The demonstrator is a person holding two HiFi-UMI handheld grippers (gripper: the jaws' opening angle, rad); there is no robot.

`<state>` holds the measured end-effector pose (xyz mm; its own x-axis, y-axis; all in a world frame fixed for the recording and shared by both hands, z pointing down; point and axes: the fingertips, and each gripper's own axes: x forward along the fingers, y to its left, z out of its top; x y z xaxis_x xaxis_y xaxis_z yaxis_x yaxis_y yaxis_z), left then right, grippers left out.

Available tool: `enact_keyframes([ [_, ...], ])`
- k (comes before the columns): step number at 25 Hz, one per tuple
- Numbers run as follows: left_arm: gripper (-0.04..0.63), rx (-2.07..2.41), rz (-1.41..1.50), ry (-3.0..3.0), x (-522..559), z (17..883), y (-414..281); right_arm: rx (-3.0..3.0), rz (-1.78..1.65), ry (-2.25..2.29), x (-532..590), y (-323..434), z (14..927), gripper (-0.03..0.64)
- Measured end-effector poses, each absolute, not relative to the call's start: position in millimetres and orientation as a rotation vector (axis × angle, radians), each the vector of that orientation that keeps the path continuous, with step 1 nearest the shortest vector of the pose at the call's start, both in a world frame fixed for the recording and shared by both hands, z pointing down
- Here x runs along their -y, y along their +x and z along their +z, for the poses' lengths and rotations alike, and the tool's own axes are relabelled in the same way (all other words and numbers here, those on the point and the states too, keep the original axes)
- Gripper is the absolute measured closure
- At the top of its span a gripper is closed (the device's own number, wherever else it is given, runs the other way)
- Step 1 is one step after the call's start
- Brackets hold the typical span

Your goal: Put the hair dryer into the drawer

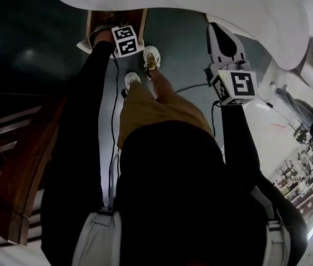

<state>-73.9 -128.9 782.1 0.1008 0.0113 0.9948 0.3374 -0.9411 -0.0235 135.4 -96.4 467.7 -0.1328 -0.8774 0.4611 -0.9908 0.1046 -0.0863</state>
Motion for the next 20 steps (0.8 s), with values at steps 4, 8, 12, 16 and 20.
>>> enact_keyframes([
  [4,0.193,0.344,-1.903,-2.159,128.9,778.1,-73.8,2.092,0.564,1.856,93.7,134.1,469.6,0.591],
  [8,0.193,0.318,-1.909,-2.221,129.9,772.4,-70.3,2.104,0.567,1.871,95.8,135.7,467.1,0.591],
  [12,0.193,0.306,-1.914,-2.22,132.1,766.4,-70.0,2.114,0.566,1.888,95.8,137.8,464.0,0.591],
  [16,0.195,0.297,-1.918,-2.234,129.9,756.9,-66.0,2.138,0.572,1.881,95.3,136.2,463.7,0.591],
  [20,0.195,0.277,-1.916,-2.267,128.8,742.2,-62.3,2.175,0.566,1.872,102.1,133.1,459.9,0.591],
])
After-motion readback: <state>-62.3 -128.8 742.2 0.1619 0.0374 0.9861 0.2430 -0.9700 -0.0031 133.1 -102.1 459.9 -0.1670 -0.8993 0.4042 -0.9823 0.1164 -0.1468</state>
